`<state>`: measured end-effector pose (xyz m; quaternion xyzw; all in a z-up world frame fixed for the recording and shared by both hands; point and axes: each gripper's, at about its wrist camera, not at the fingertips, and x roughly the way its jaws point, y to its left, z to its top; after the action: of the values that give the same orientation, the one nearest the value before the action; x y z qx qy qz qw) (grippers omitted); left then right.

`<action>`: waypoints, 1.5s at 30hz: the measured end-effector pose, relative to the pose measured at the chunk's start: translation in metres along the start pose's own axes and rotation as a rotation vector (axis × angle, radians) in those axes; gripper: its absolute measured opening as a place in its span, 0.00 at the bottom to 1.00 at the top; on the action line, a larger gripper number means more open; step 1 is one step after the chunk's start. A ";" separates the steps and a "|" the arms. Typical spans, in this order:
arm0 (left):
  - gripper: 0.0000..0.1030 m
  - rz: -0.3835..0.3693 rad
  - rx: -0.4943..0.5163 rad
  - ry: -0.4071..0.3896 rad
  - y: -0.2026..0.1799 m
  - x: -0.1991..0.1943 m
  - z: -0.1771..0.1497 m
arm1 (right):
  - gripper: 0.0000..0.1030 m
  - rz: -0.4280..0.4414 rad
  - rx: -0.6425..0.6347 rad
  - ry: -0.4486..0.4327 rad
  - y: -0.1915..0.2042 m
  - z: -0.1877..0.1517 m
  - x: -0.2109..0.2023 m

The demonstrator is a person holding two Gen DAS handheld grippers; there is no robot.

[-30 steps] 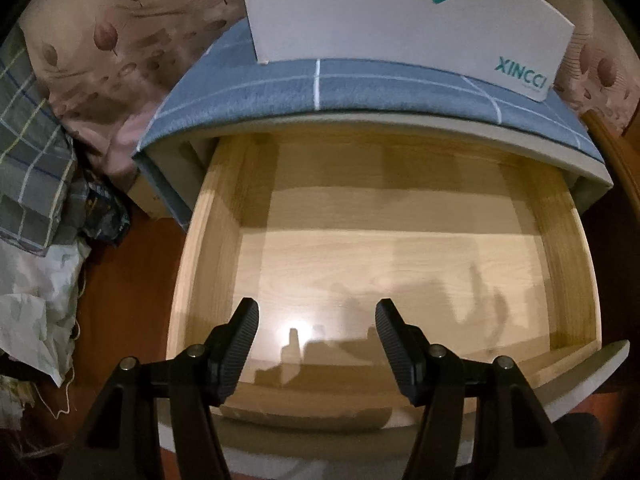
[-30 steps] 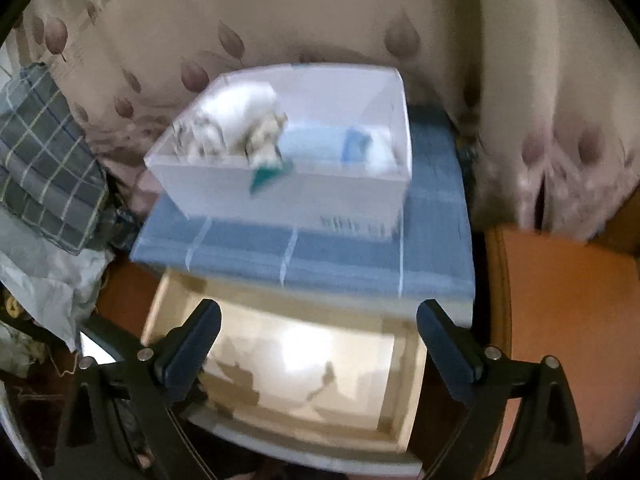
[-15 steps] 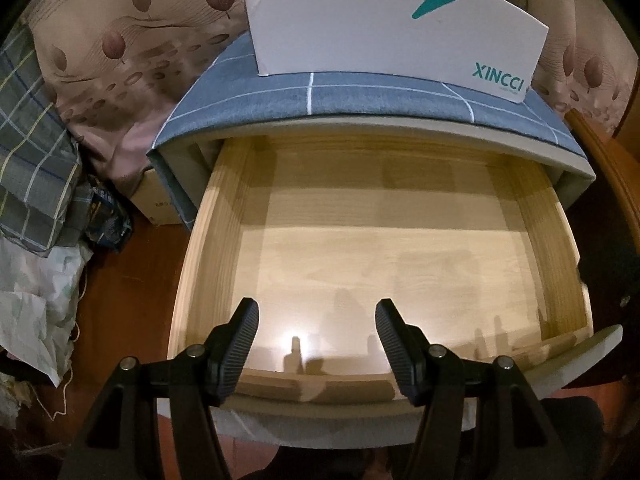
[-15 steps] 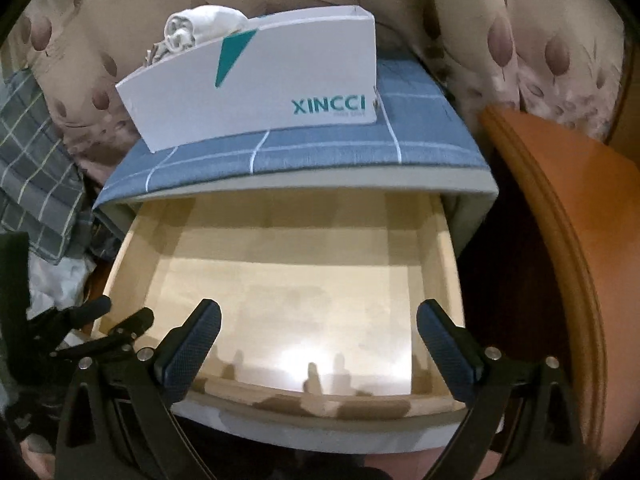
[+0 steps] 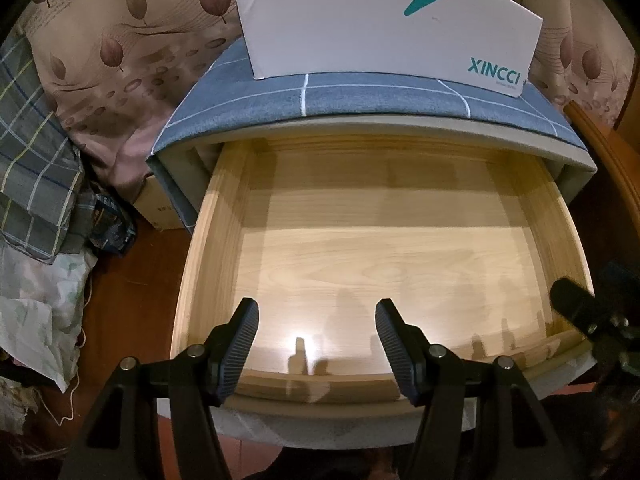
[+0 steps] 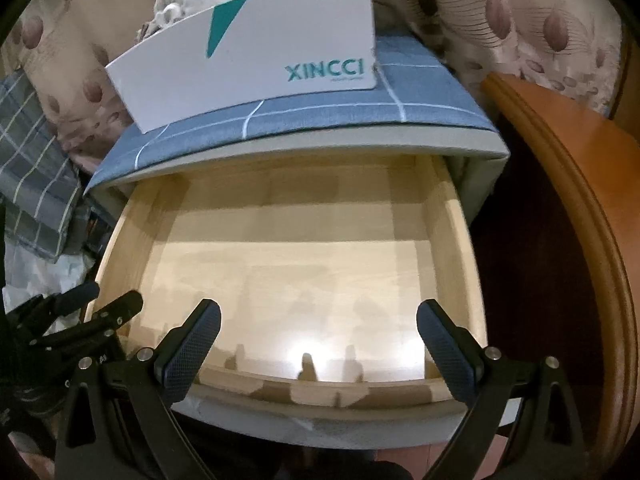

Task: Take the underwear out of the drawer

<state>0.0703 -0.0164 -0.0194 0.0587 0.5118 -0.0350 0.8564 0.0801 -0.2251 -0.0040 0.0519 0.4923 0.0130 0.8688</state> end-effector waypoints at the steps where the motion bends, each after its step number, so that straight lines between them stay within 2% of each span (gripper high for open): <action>1: 0.61 0.001 0.000 -0.002 0.000 -0.001 0.000 | 0.95 0.002 -0.005 0.011 0.001 -0.001 0.002; 11: 0.61 0.018 0.026 -0.015 -0.003 -0.005 -0.001 | 0.94 0.009 0.000 0.022 0.009 -0.006 0.006; 45: 0.61 0.030 0.005 -0.028 0.001 -0.008 0.000 | 0.94 -0.004 -0.017 0.048 0.010 -0.006 0.011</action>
<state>0.0667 -0.0156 -0.0125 0.0683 0.4987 -0.0241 0.8637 0.0809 -0.2142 -0.0156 0.0433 0.5131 0.0165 0.8571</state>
